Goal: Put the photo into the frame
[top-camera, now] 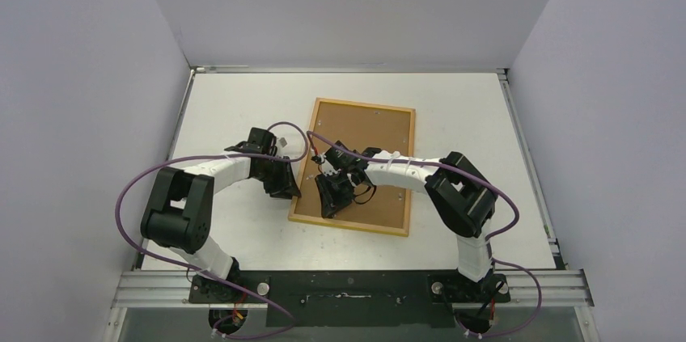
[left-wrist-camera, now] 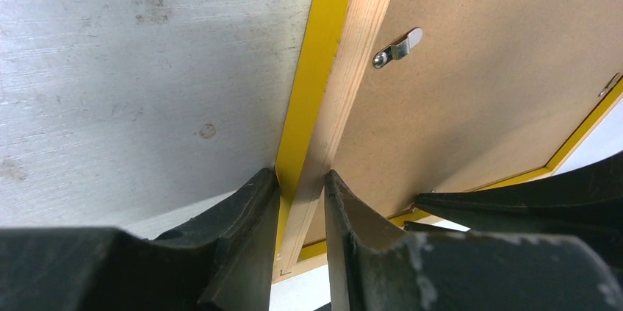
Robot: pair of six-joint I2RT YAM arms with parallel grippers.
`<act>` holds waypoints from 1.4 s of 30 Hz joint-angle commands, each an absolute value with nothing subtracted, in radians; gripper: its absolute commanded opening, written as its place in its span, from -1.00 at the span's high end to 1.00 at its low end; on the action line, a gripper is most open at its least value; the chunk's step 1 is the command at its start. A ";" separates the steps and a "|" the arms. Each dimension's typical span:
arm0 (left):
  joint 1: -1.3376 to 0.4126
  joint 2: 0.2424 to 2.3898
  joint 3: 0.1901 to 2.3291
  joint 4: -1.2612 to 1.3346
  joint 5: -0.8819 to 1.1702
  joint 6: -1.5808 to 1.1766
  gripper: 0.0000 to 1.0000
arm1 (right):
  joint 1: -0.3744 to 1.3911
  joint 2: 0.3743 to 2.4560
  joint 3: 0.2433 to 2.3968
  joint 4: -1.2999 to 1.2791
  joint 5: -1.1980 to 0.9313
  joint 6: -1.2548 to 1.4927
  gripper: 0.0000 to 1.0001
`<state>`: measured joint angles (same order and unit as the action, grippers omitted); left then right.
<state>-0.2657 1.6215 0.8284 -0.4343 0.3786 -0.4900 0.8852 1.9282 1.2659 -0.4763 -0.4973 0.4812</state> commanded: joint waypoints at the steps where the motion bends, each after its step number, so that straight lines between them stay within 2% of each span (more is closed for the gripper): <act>1: -0.264 1.678 0.816 -0.462 0.281 -0.494 0.51 | 0.892 1.926 1.245 -0.549 -0.528 0.456 0.54; 20: -0.249 1.704 0.813 -0.486 0.243 -0.500 0.53 | 0.892 1.922 1.217 -0.611 -0.541 0.429 0.24; 36: -0.238 1.724 0.822 -0.498 0.236 -0.493 0.54 | 0.905 1.976 1.252 -0.758 -0.519 0.294 0.22; 42: -0.237 1.727 0.825 -0.499 0.237 -0.494 0.55 | 0.909 1.980 1.257 -0.712 -0.499 0.324 0.21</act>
<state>-0.2497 1.6619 0.8558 -0.4690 0.4236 -0.5091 0.8883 1.9285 1.2839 -0.5339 -0.5430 0.3248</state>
